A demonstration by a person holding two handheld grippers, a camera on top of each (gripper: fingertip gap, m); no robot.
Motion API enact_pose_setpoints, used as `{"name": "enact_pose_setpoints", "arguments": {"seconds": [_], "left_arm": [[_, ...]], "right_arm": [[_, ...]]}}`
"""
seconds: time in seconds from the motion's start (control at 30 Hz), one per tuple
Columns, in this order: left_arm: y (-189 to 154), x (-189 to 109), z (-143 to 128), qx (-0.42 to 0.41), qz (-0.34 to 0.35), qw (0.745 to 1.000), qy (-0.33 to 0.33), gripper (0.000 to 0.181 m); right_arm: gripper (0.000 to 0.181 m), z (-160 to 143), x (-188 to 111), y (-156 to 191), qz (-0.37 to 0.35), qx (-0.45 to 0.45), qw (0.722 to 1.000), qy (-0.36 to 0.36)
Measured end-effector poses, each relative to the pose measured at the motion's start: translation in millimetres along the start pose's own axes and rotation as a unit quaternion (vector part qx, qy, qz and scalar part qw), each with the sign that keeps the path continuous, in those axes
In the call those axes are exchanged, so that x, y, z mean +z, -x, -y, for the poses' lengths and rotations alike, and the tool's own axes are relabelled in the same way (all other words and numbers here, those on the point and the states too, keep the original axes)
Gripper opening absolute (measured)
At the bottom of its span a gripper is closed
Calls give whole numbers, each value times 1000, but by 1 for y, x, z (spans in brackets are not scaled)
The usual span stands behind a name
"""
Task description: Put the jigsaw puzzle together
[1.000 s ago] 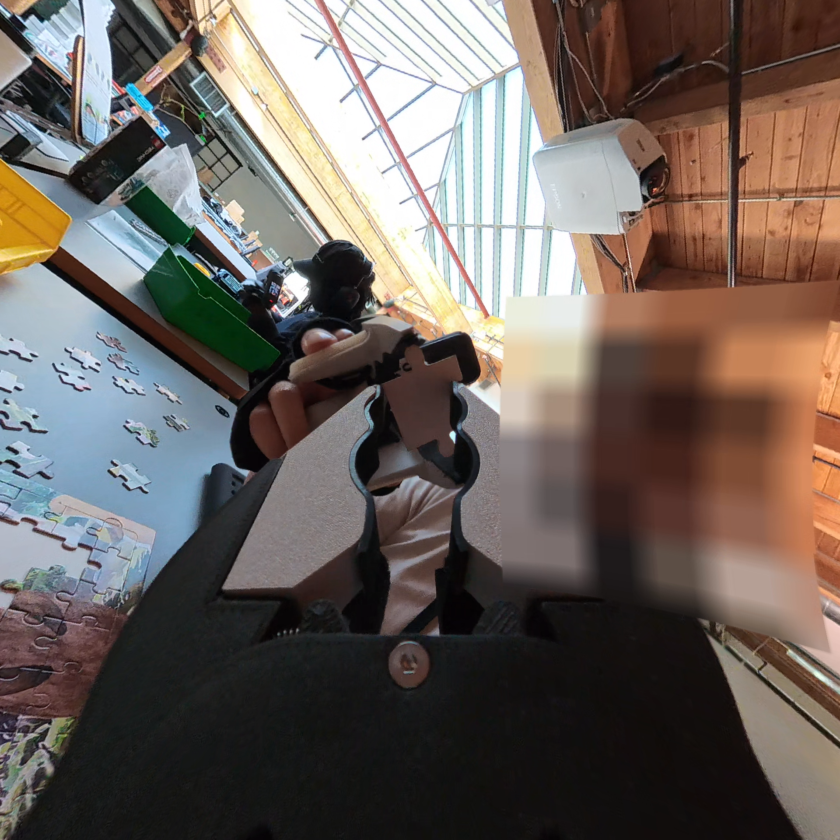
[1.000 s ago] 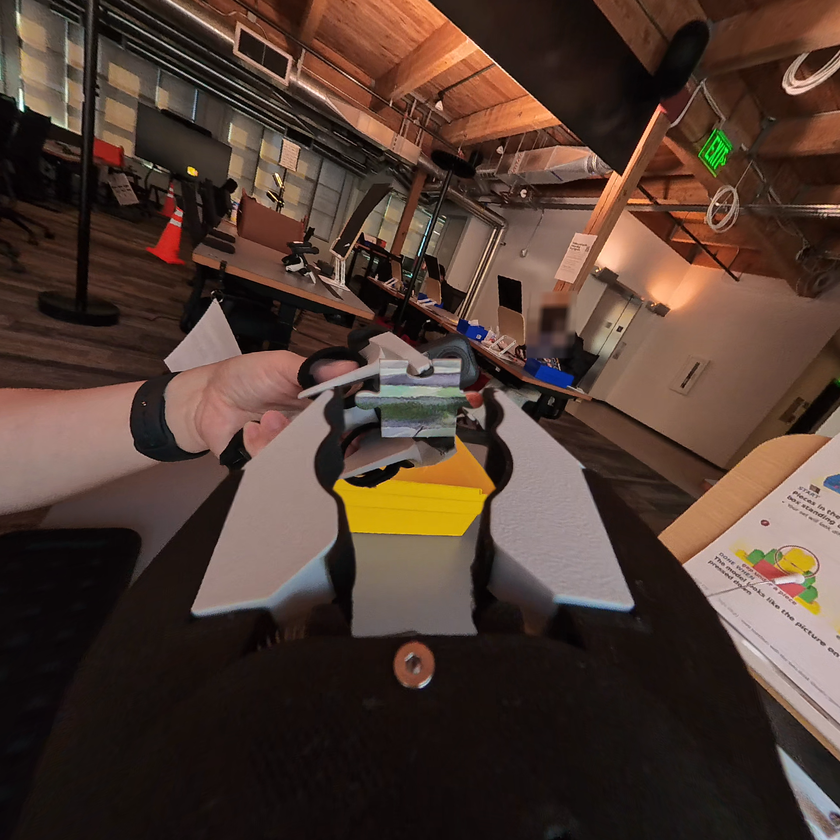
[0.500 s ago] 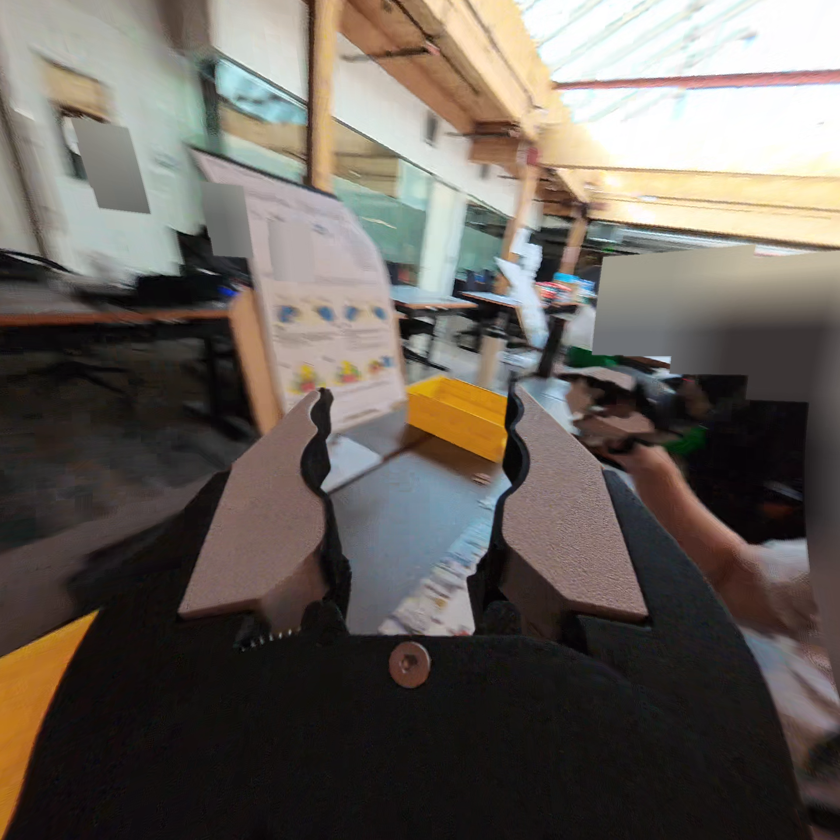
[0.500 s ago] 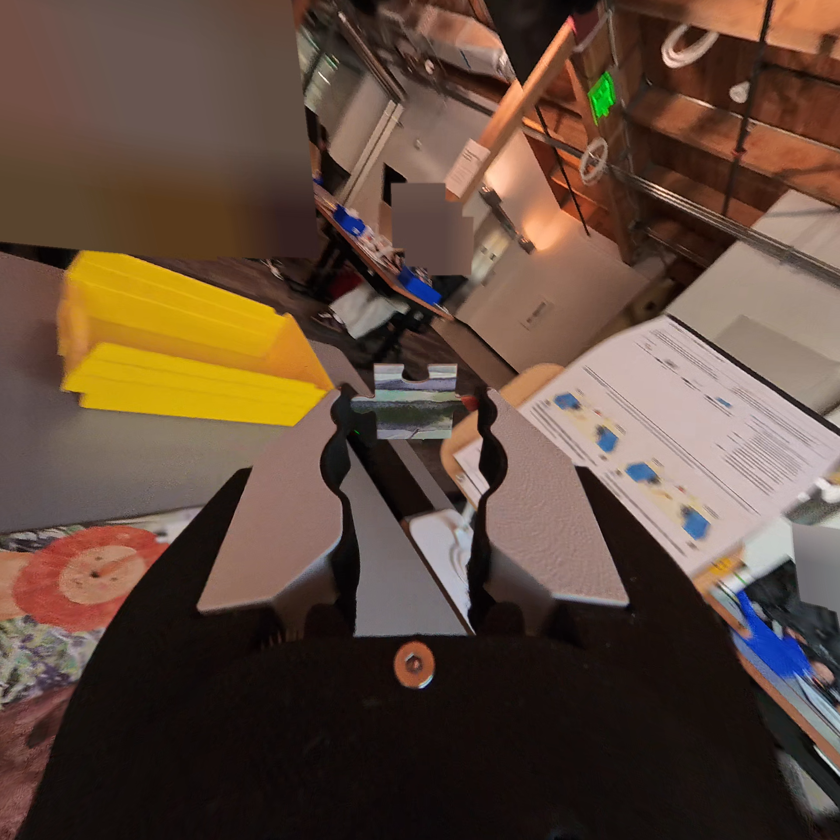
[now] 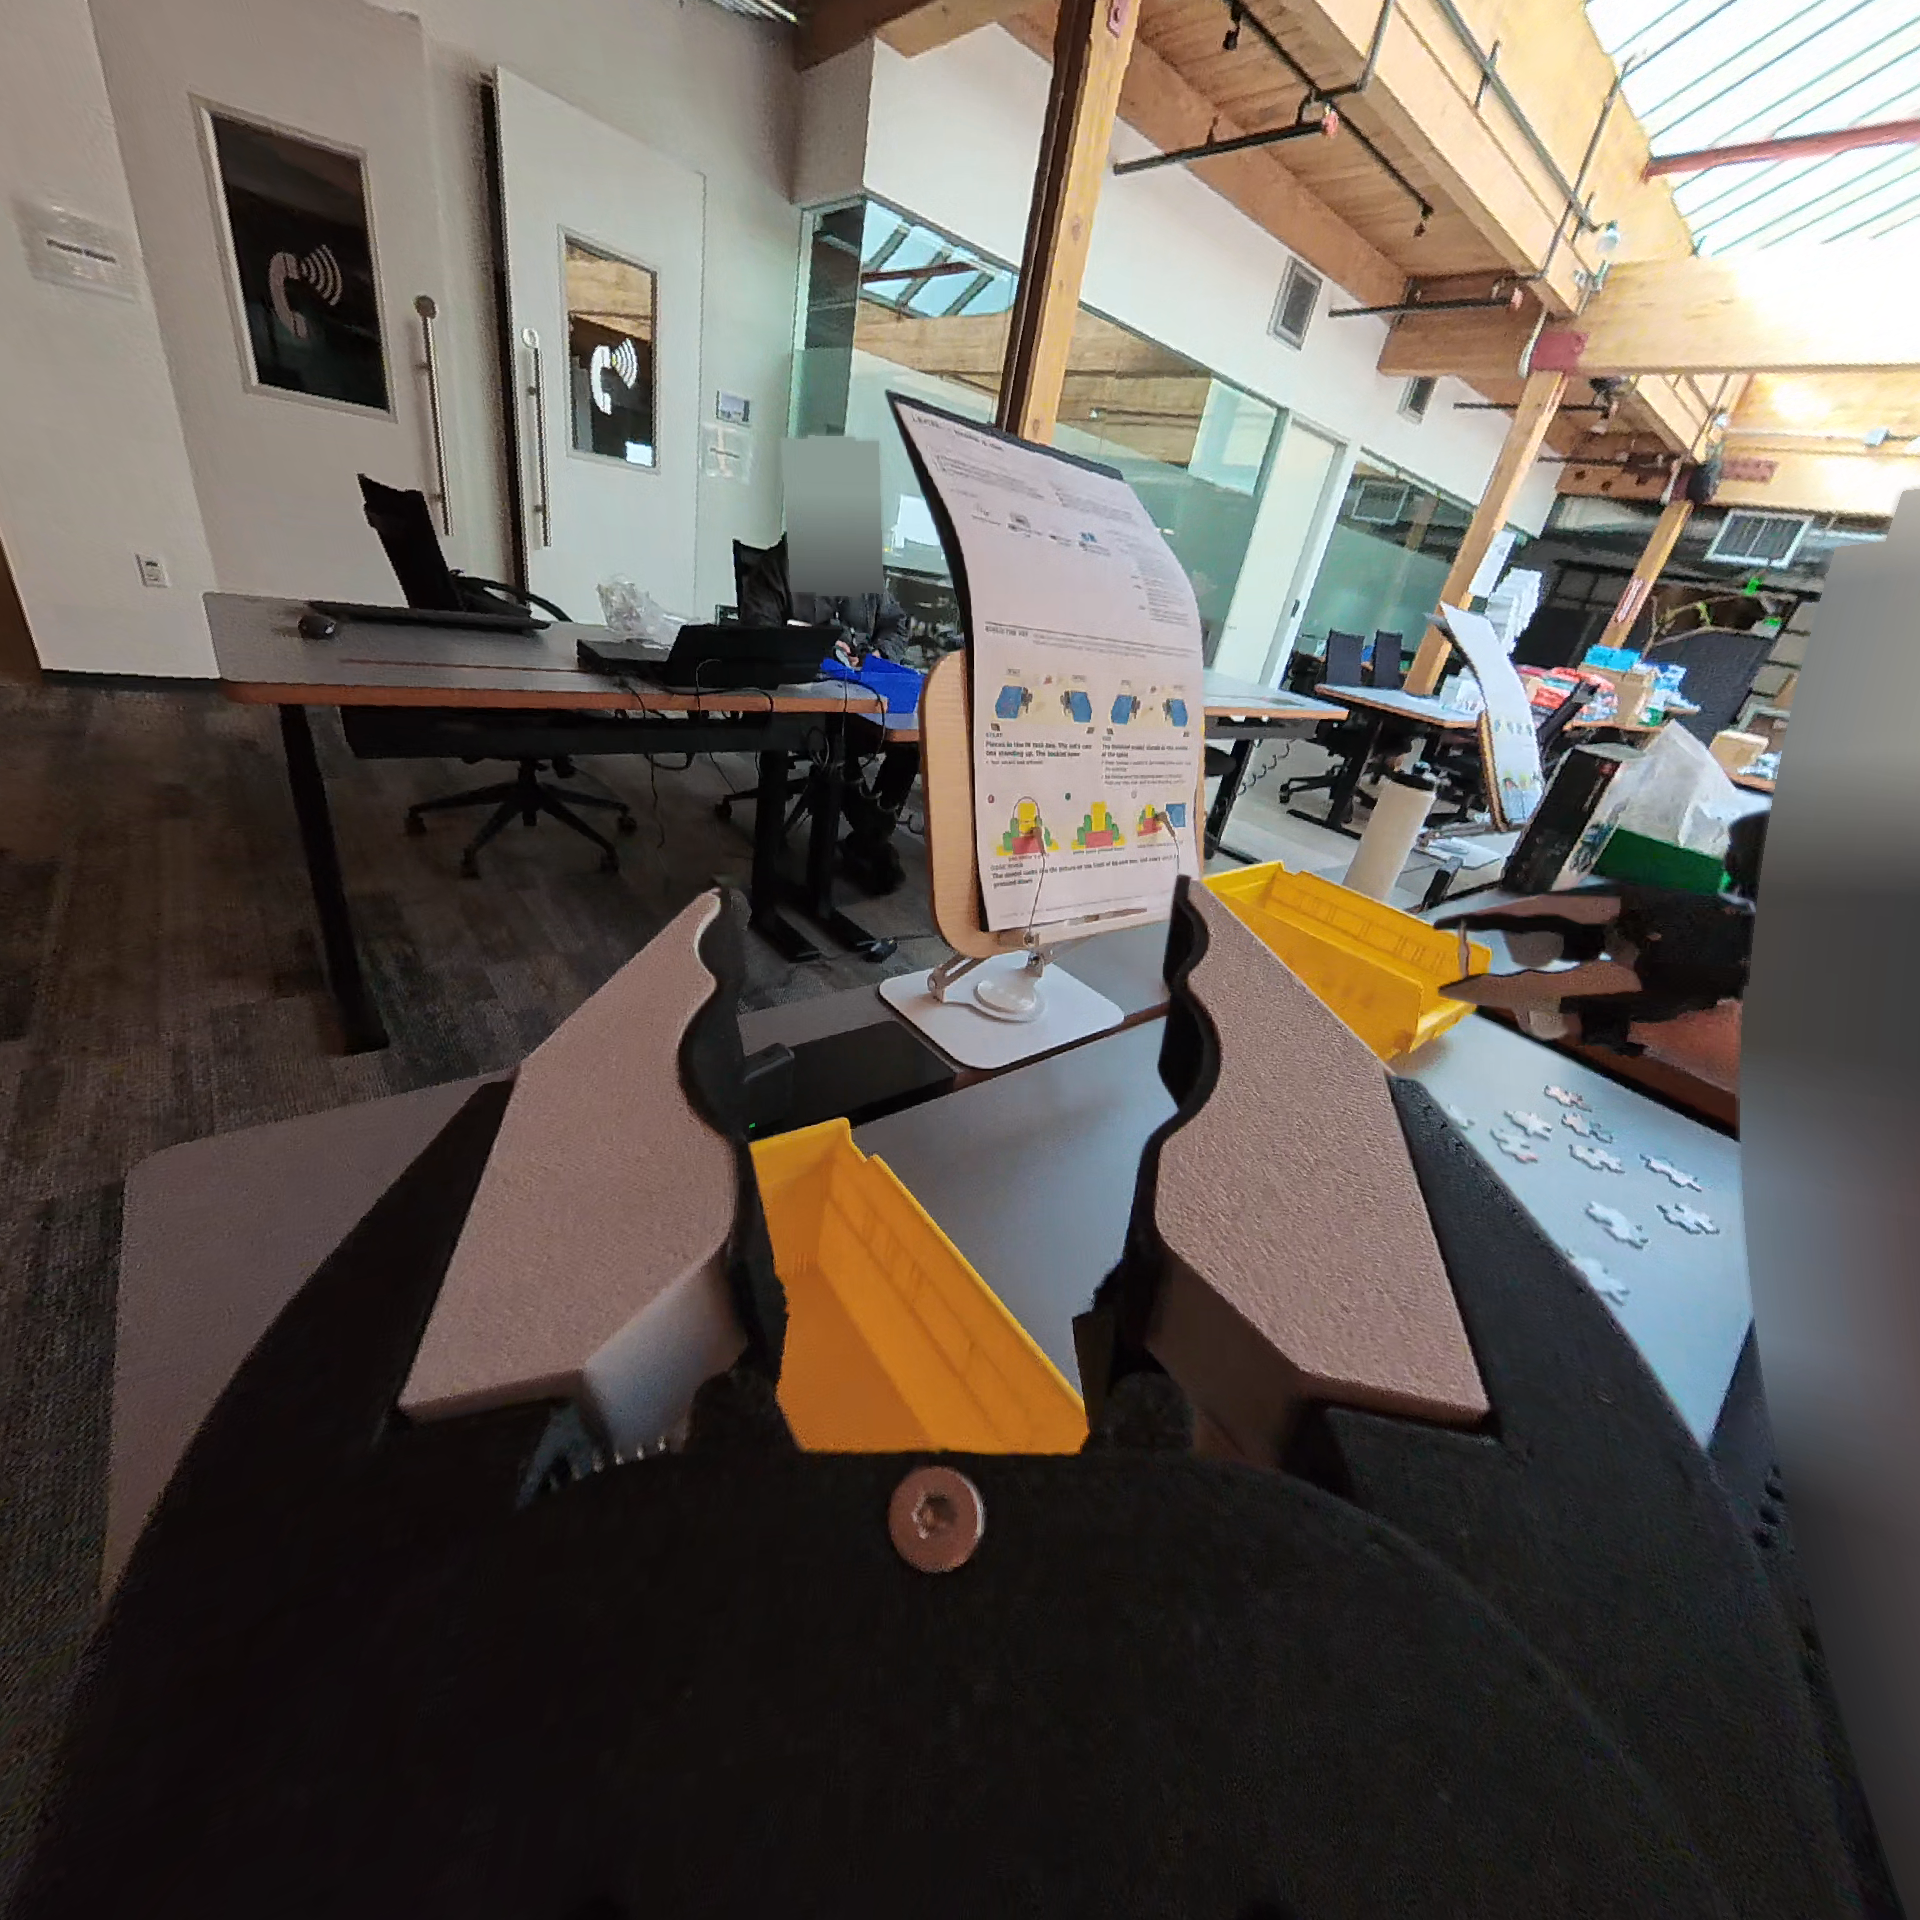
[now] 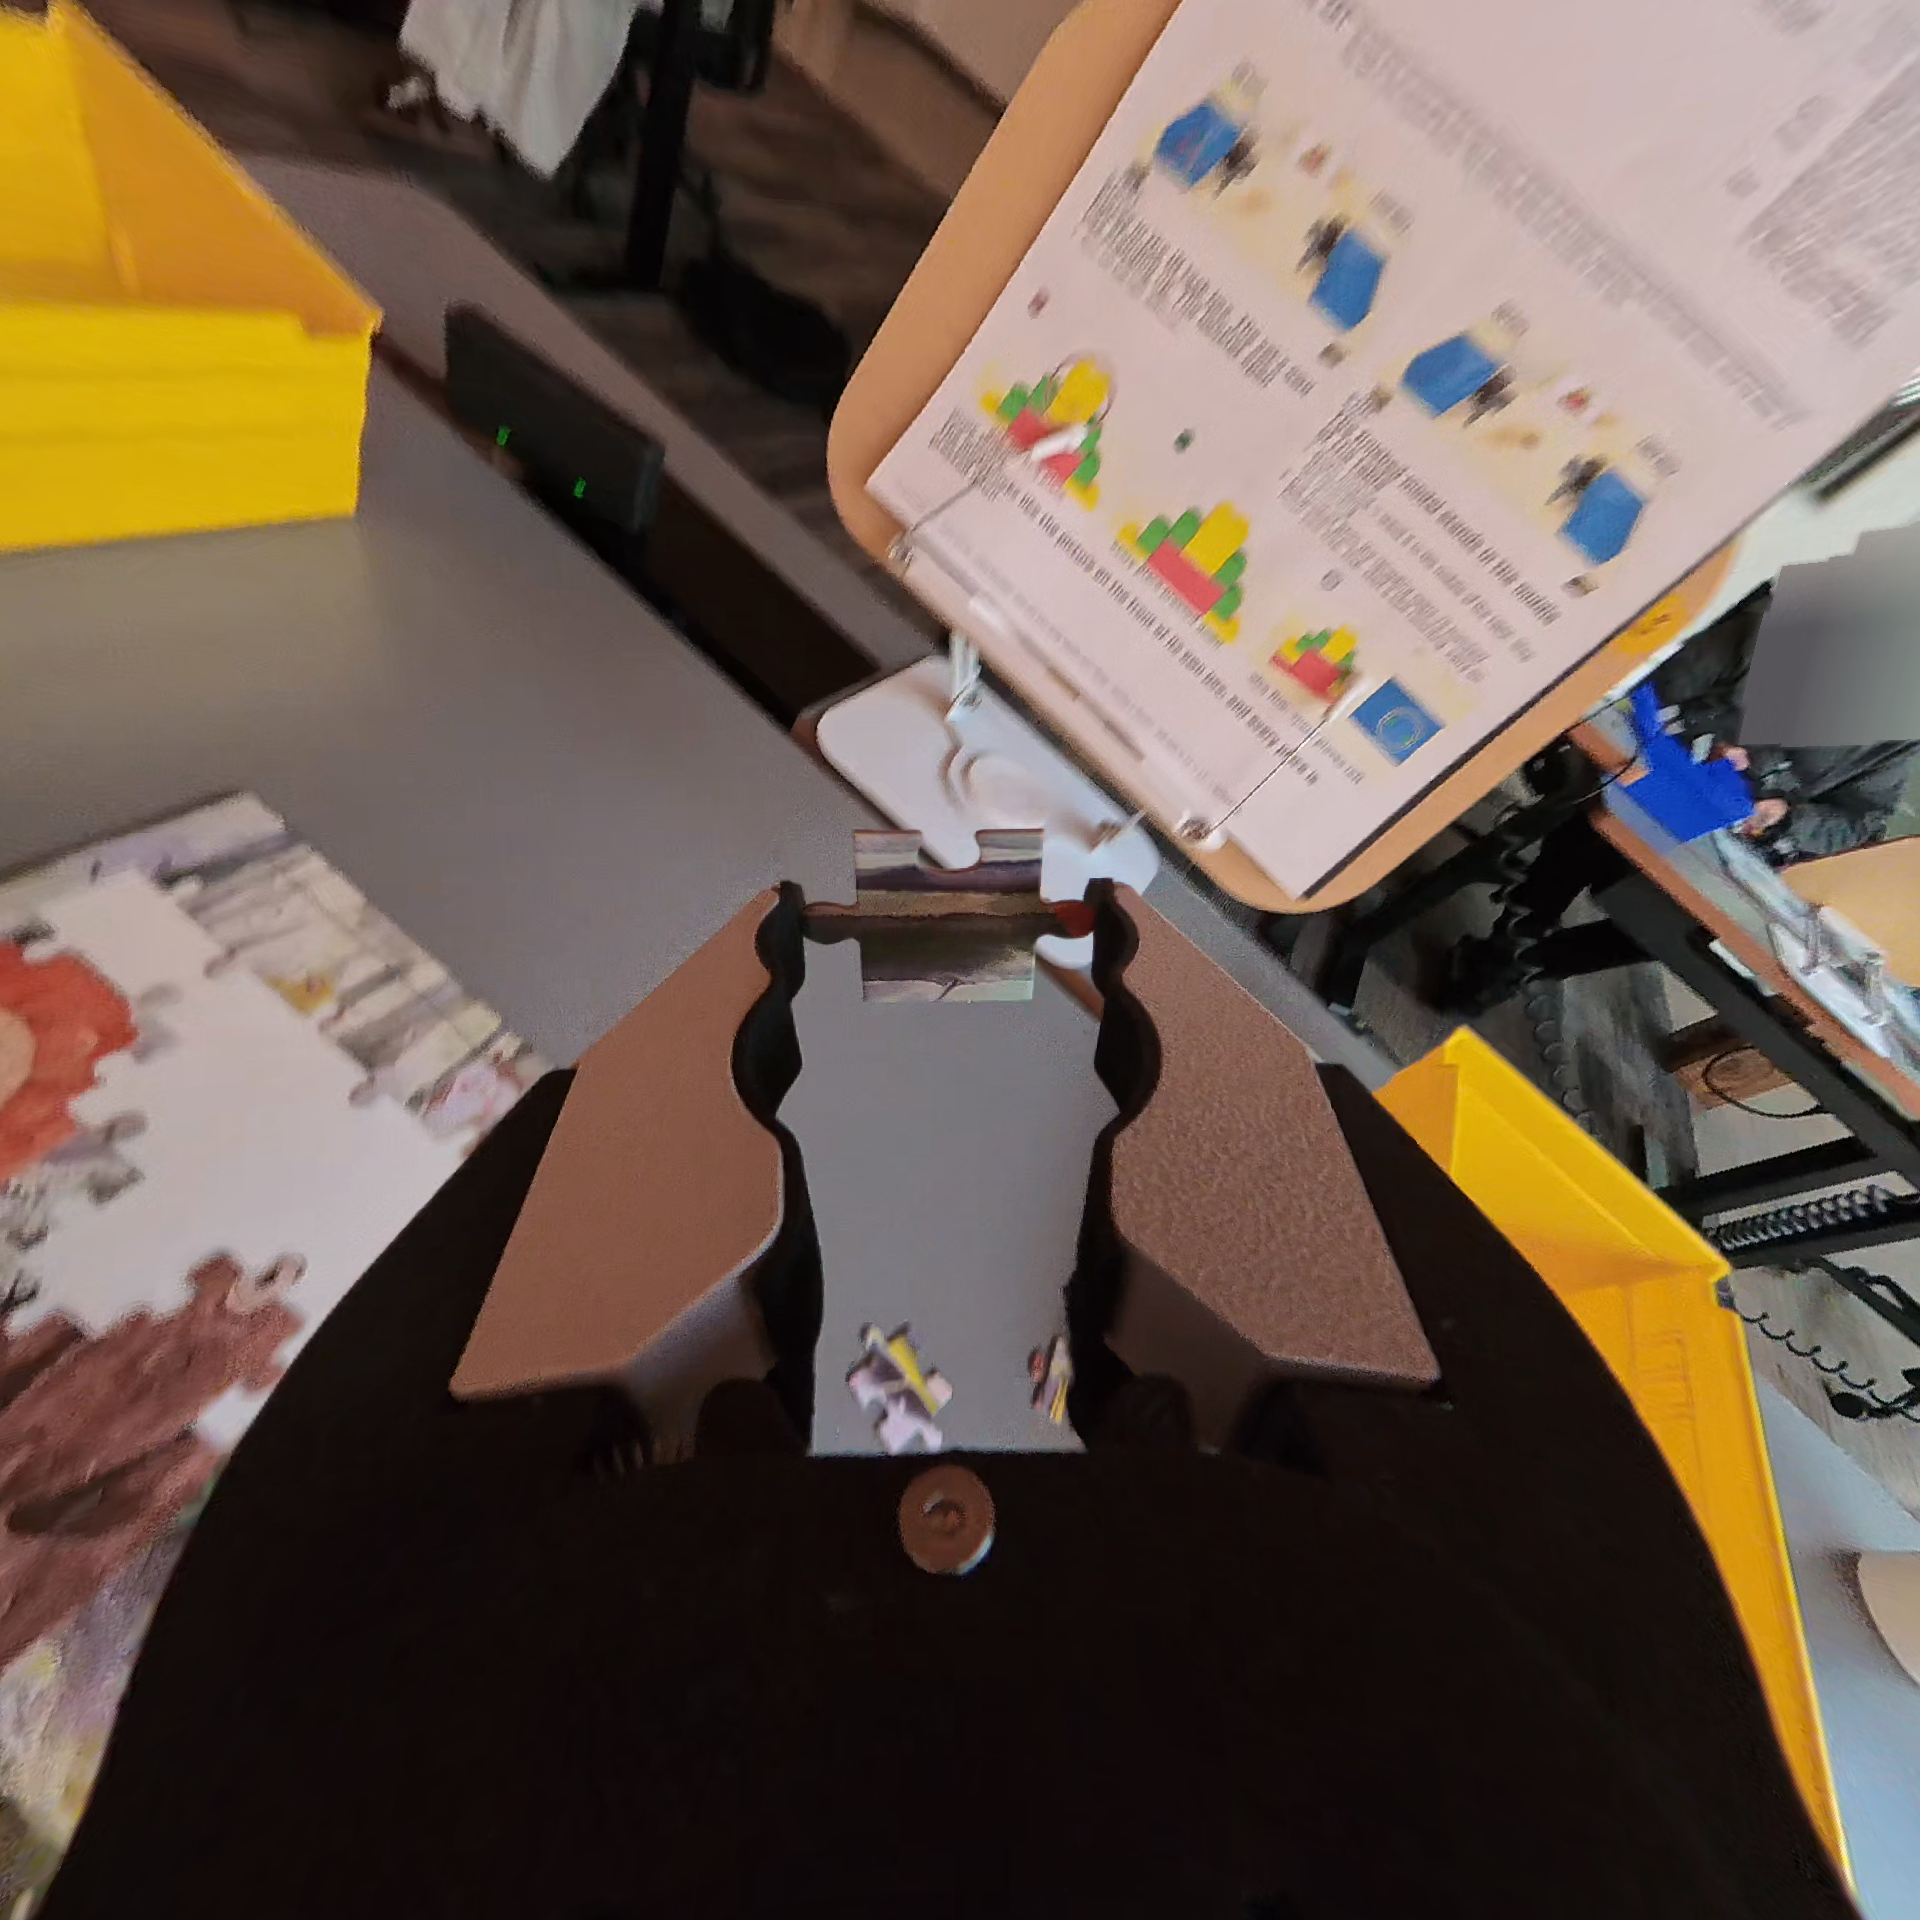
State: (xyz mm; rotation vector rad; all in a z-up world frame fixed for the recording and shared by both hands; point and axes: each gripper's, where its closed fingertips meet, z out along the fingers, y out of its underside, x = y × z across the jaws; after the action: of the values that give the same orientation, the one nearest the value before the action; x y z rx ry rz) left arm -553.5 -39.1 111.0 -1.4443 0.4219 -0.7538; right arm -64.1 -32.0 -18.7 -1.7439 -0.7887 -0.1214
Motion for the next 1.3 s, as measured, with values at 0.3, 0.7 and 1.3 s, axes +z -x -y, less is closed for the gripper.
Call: {"name": "enact_pose_setpoints", "arguments": {"seconds": [0.3,0.7,1.3], "left_arm": [[-58,6,-25,4,-16,999,52,80],[-277,154,-193,-34,-152,978,140,66],[-278,238,-302,-210,-240,922,218,29]], "right_arm": [[55,-171,-63,29,111,-130,940,296],[55,-76,-19,43,91,-157,983,-12],[55,-88,17,115,112,-195,968,-110]]}}
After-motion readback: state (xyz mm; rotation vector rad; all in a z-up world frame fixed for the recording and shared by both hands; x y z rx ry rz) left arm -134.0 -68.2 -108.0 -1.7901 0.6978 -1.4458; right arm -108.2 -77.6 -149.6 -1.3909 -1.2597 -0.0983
